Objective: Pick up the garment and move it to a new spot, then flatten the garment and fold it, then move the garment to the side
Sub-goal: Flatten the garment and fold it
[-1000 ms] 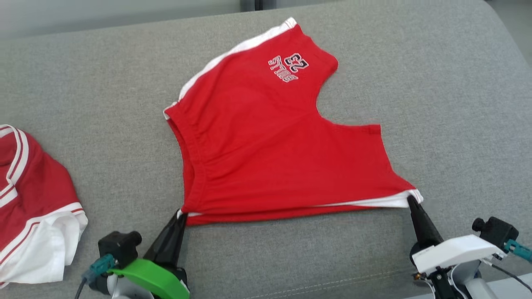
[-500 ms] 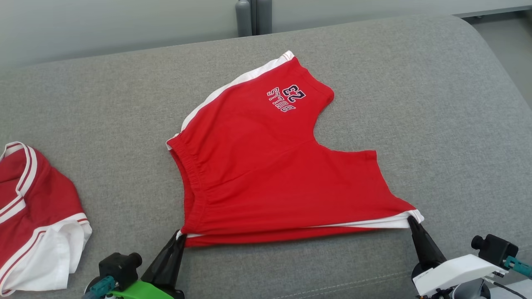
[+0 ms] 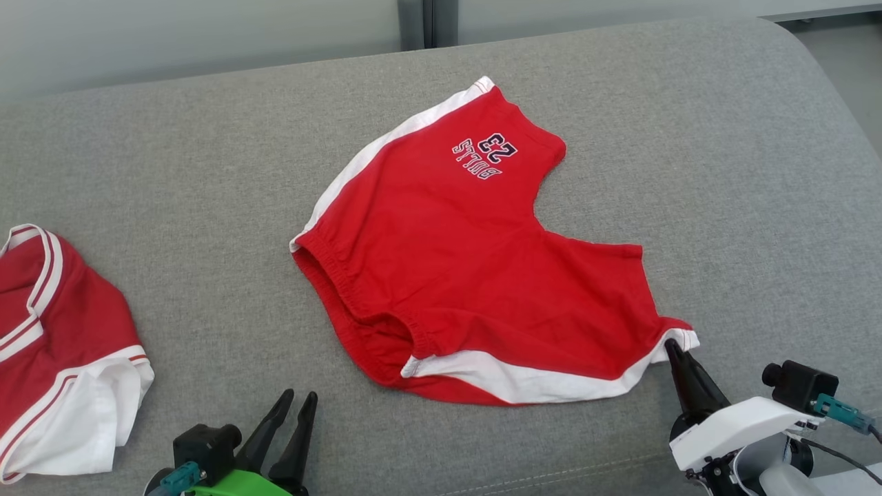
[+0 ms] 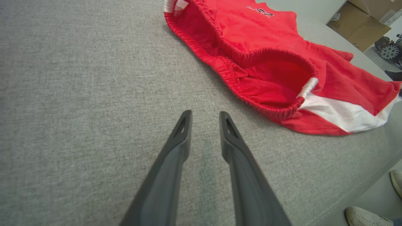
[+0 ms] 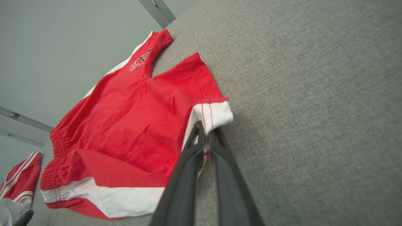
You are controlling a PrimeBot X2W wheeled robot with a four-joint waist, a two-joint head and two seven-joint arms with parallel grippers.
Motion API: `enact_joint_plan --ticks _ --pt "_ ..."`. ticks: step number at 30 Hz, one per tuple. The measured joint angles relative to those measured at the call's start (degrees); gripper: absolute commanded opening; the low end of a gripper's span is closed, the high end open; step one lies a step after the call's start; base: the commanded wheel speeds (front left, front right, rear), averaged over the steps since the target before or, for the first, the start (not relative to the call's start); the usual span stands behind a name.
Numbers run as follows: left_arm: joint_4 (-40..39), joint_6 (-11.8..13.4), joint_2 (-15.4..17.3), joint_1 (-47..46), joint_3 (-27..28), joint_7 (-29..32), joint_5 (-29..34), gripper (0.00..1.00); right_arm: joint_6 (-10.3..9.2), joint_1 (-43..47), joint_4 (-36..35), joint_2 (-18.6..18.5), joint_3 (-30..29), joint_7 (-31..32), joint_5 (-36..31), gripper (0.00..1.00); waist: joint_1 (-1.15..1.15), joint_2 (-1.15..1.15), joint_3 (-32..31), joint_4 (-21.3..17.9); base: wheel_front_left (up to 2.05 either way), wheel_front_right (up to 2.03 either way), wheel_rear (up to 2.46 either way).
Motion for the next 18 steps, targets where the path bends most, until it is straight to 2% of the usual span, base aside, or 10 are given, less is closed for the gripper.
enact_joint_plan --ticks 1,2,5,7,8,9,10,12,18 --pt "0.26 -0.01 -0.02 -0.04 0.05 0.00 0.04 0.47 -0.01 -0.32 0.48 -0.20 0.45 0.00 -1.10 0.39 0.00 0.00 0.08 0.03 0.00 0.00 0.00" --pt "0.30 -0.01 -0.09 -0.06 0.16 0.00 0.12 0.49 -0.12 -0.43 0.70 -0.23 0.44 0.00 -1.27 0.45 0.00 0.00 0.12 0.05 0.00 0.00 0.00" --pt "0.15 -0.01 -0.38 -0.11 0.59 0.00 0.14 0.69 -0.42 -0.46 1.42 -0.24 0.43 -0.01 -1.38 0.53 0.00 0.00 0.16 0.12 0.00 0.00 0.00" --pt "-0.07 0.00 -0.67 -0.12 0.65 0.00 0.20 0.80 -0.43 -0.46 1.78 -0.25 0.43 -0.05 -1.40 0.71 0.00 0.00 0.15 0.14 0.00 0.00 0.00" --pt "-0.23 -0.01 -0.76 -0.12 0.64 0.00 0.26 0.89 -0.44 -0.46 1.94 -0.26 0.42 -0.15 -1.41 0.75 0.00 0.00 0.14 0.15 0.00 0.00 0.00" --pt "-0.36 -0.01 -0.82 -0.12 0.62 0.00 0.27 0.93 -0.53 -0.46 2.15 -0.29 0.42 -0.36 -1.43 0.80 0.00 0.00 0.12 0.16 0.00 0.00 0.00" --pt "-0.40 -0.02 -0.83 -0.12 0.48 0.00 0.31 1.00 -0.78 -0.45 2.35 -0.32 0.42 -0.37 -1.49 0.89 0.00 0.00 0.09 0.16 0.00 0.00 0.00" --pt "-0.71 -0.04 -0.88 -0.12 0.30 0.00 0.31 1.00 -0.89 -0.43 2.80 -0.43 0.36 -0.51 -1.59 1.00 0.00 0.00 0.00 0.12 0.00 0.00 0.00" --pt "-2.59 -0.41 -1.35 -0.14 -1.44 0.00 0.29 1.00 -1.45 -0.12 4.21 -2.02 -0.08 -0.87 -2.57 1.00 0.00 0.00 -0.29 -0.22 0.00 0.00 0.00"
